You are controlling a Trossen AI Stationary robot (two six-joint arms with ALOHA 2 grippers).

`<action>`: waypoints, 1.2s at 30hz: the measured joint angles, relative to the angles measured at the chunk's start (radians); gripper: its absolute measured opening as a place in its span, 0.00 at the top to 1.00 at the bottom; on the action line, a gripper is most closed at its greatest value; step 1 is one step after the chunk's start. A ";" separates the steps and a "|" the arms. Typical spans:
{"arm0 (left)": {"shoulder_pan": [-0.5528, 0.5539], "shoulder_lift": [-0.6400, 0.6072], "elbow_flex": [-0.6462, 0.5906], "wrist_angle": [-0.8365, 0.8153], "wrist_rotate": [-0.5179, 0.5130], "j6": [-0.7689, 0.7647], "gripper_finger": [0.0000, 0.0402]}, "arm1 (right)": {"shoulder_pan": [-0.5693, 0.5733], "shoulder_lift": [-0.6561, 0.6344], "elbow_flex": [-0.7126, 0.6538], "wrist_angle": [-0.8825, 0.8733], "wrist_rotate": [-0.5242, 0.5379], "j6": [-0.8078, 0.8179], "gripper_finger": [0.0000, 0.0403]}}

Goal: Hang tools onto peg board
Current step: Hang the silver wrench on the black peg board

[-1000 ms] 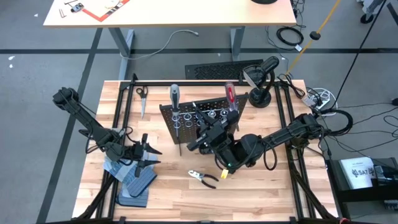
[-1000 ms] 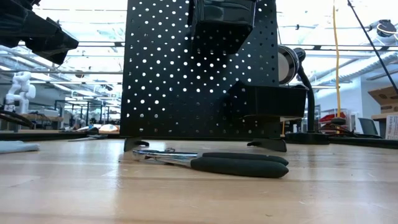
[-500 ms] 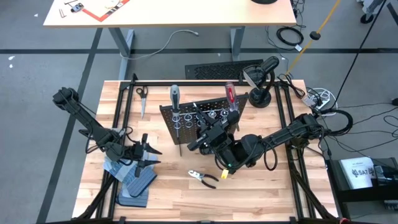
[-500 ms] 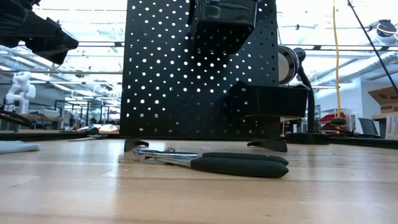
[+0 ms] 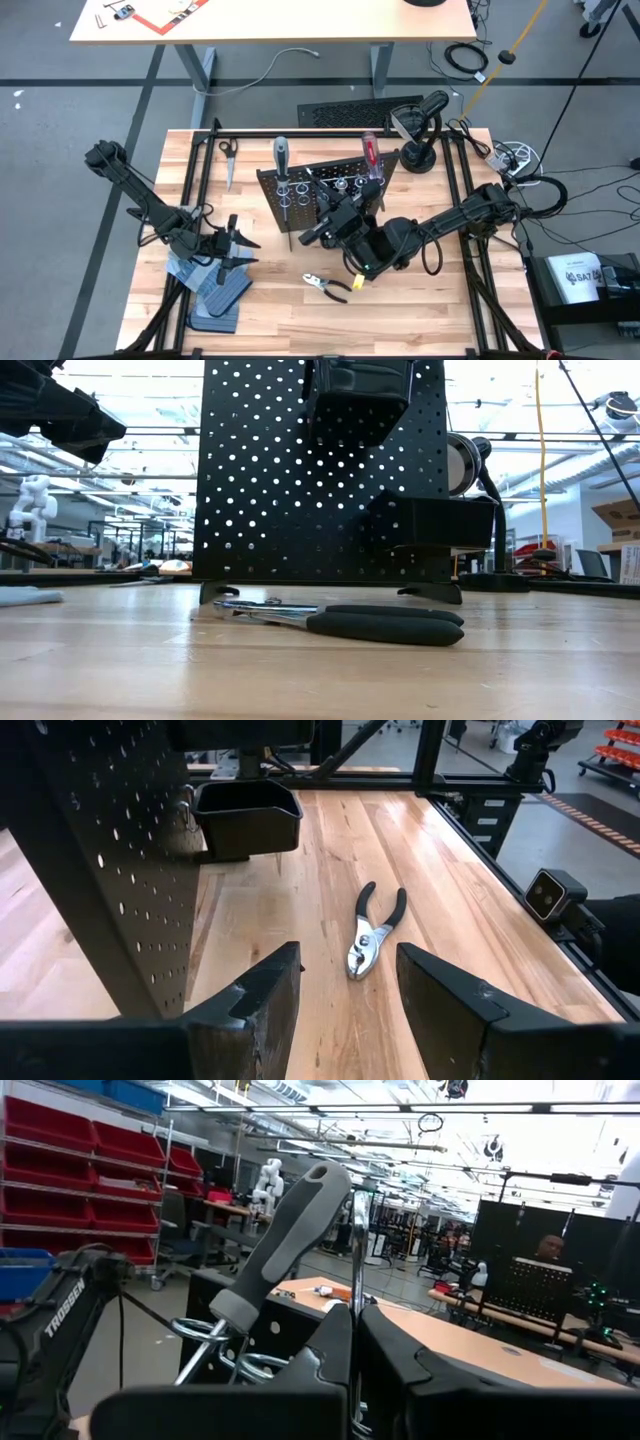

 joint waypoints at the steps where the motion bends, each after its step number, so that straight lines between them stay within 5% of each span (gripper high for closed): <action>1: 0.000 0.000 0.000 0.000 0.000 0.000 0.56 | 0.001 0.000 0.000 0.000 0.006 -0.005 1.00; 36: 0.000 0.000 0.000 0.000 0.000 0.000 0.56 | 0.032 -0.002 -0.046 0.001 0.071 -0.021 0.98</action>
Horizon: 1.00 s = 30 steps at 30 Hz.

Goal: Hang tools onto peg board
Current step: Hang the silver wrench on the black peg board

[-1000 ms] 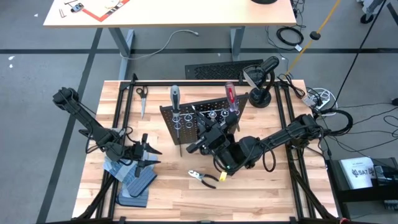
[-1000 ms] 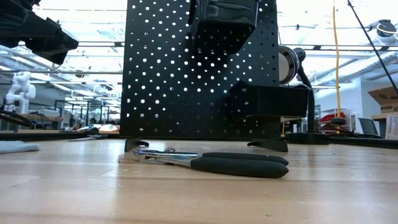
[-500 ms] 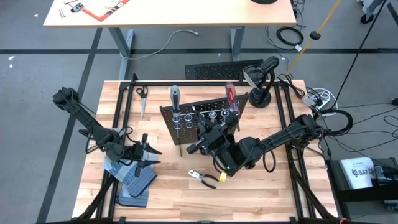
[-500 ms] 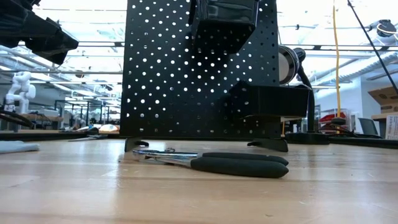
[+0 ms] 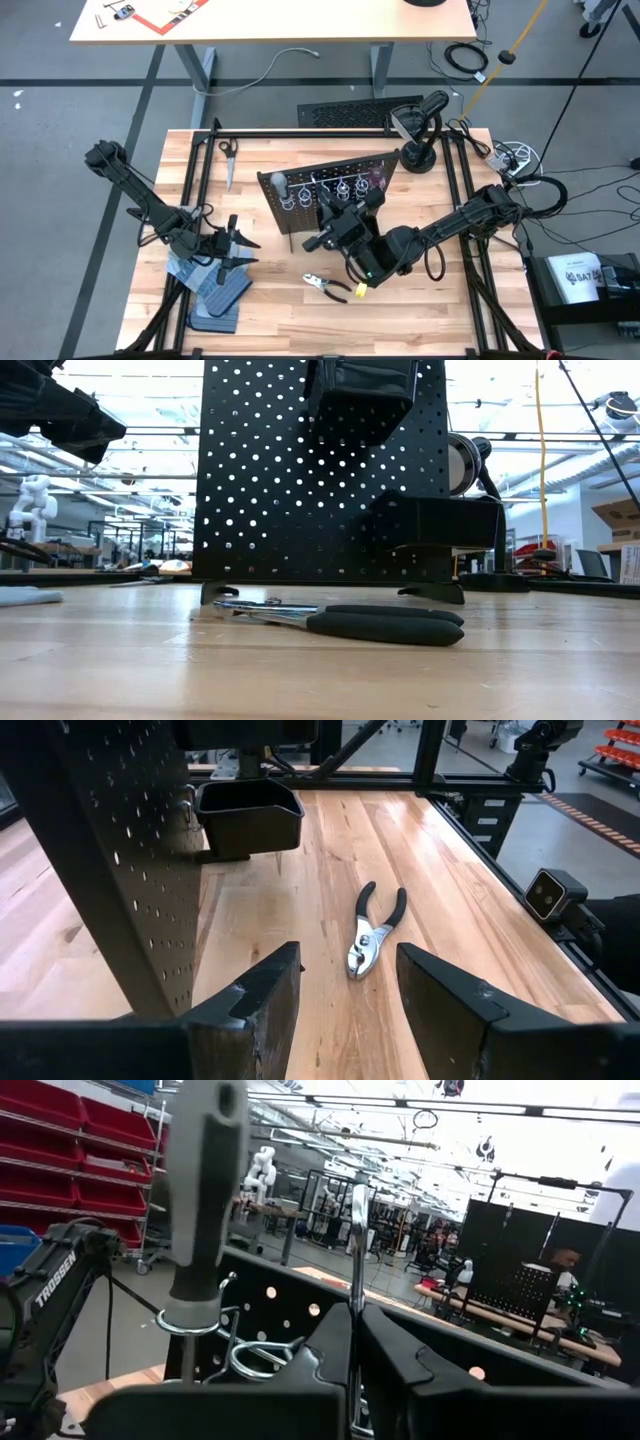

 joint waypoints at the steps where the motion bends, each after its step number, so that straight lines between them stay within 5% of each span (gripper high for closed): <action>1: 0.000 0.000 0.000 0.000 0.000 0.000 0.56 | 0.000 0.000 -0.001 0.000 0.000 0.001 0.98; 30: 0.000 0.000 0.000 0.000 0.000 0.002 0.56 | 0.005 0.005 -0.007 0.044 -0.034 -0.130 1.00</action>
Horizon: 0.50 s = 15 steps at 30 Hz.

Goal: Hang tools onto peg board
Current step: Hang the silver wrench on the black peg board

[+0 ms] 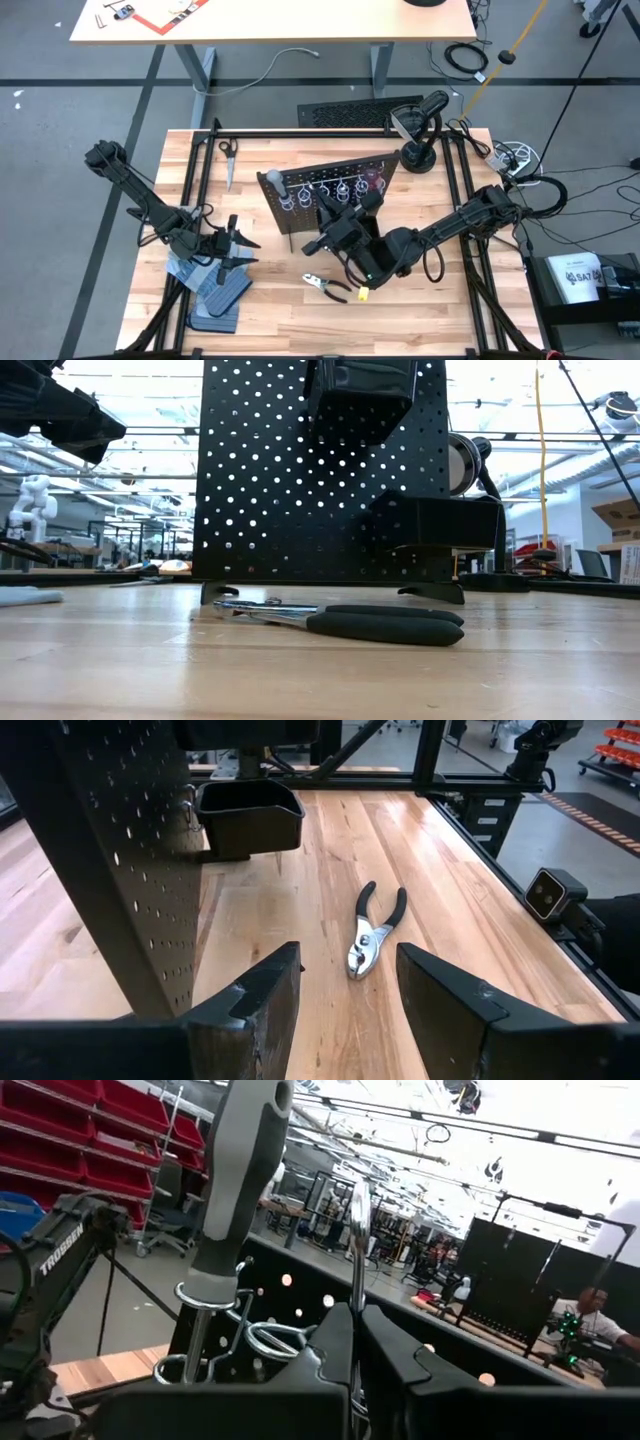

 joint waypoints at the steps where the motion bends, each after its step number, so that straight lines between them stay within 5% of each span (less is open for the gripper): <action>1: 0.000 0.000 0.000 0.000 0.000 0.000 0.56 | 0.000 0.000 0.000 -0.006 0.011 -0.002 1.00; 15: 0.000 0.000 0.000 0.000 0.000 -0.001 0.56 | 0.011 0.000 0.001 -0.015 0.105 -0.043 0.93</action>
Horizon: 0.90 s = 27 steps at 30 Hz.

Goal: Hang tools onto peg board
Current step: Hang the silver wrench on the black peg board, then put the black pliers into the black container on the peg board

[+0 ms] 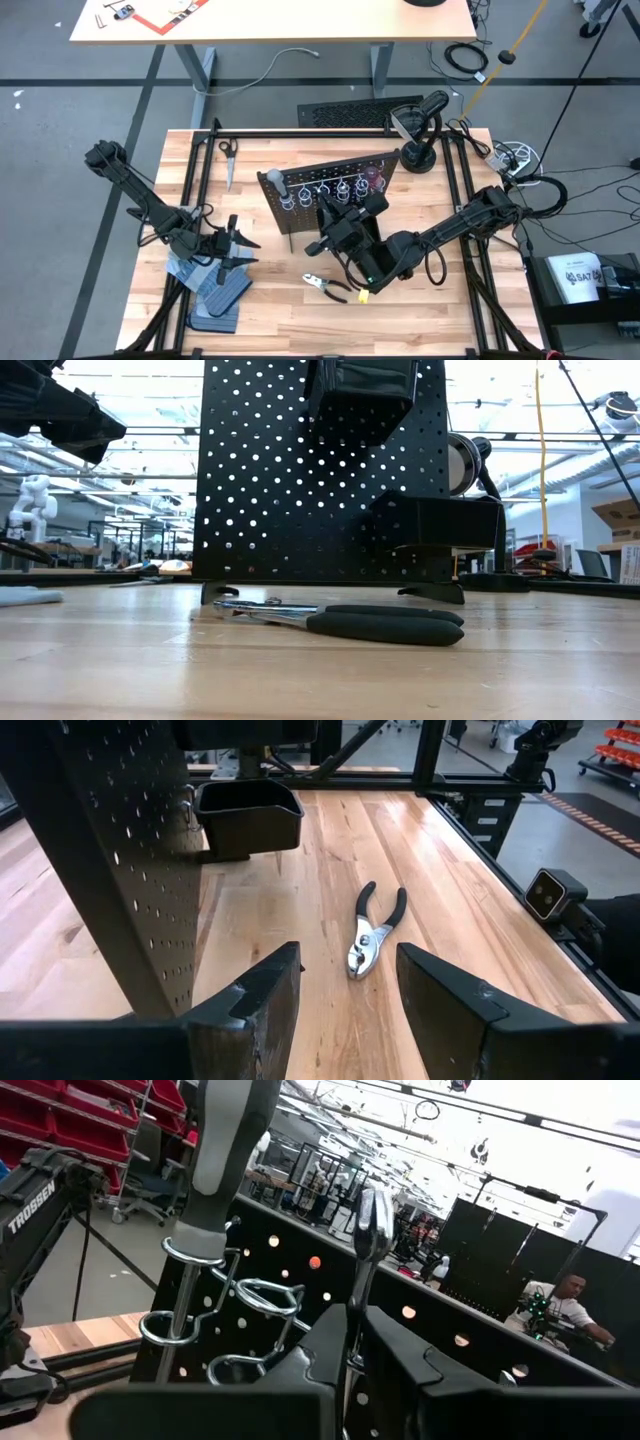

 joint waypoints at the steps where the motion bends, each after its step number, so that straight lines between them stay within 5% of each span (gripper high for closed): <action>1: 0.000 0.000 0.000 0.000 0.000 0.000 0.56 | 0.000 0.000 0.000 0.000 0.001 0.000 0.93; 16: 0.000 0.000 0.000 0.000 0.000 0.000 0.56 | 0.002 -0.003 0.002 0.001 0.029 0.002 0.90; 27: 0.000 0.000 0.000 0.000 0.000 0.000 0.56 | 0.008 -0.003 0.011 0.027 -0.013 -0.032 0.61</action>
